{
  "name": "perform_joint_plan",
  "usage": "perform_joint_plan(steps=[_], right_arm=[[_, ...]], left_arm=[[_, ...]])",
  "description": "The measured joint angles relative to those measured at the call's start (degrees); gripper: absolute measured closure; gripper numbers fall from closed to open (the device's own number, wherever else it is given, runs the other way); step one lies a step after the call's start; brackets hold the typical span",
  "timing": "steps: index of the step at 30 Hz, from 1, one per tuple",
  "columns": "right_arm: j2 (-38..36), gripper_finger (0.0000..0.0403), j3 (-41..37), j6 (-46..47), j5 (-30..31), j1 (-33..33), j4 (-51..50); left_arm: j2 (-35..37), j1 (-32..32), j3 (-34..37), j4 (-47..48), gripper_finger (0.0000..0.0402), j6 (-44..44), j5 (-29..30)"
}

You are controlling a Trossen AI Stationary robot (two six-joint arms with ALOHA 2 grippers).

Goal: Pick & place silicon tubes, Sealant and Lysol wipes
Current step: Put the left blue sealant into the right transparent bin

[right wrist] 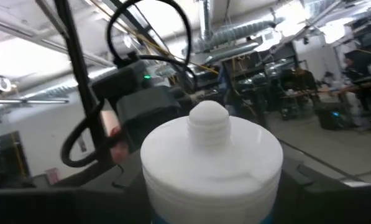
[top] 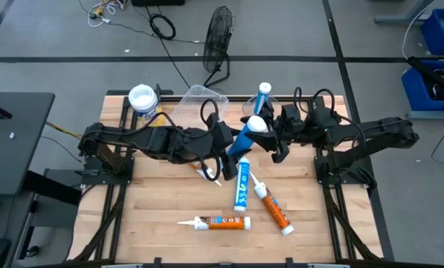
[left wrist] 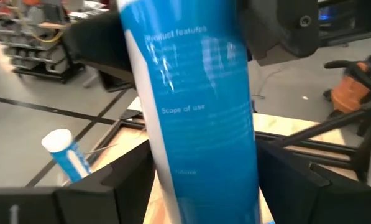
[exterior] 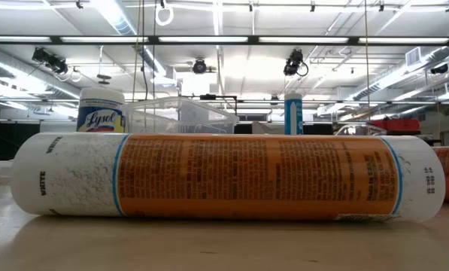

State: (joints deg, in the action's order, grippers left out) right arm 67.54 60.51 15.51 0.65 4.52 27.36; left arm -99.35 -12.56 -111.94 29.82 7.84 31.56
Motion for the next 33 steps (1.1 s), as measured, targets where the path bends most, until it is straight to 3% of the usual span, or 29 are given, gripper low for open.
perform_joint_plan(steps=[19,25,33], right_arm=[[-8.3,0.0191,0.0,-3.5,12.5,-1.1,-17.6],[-11.5,0.0191,0.0,-7.0,25.1,-3.6,-25.4],[-13.3,0.0191,0.0,-10.4,35.1,-7.4,-33.1]], left_arm=[[1.7,0.0,0.0,3.5,0.0138,-1.2,3.8],[2.6,0.0,0.0,6.6,0.0138,-0.6,6.0],[2.8,0.0,0.0,9.8,0.0138,1.0,6.2]])
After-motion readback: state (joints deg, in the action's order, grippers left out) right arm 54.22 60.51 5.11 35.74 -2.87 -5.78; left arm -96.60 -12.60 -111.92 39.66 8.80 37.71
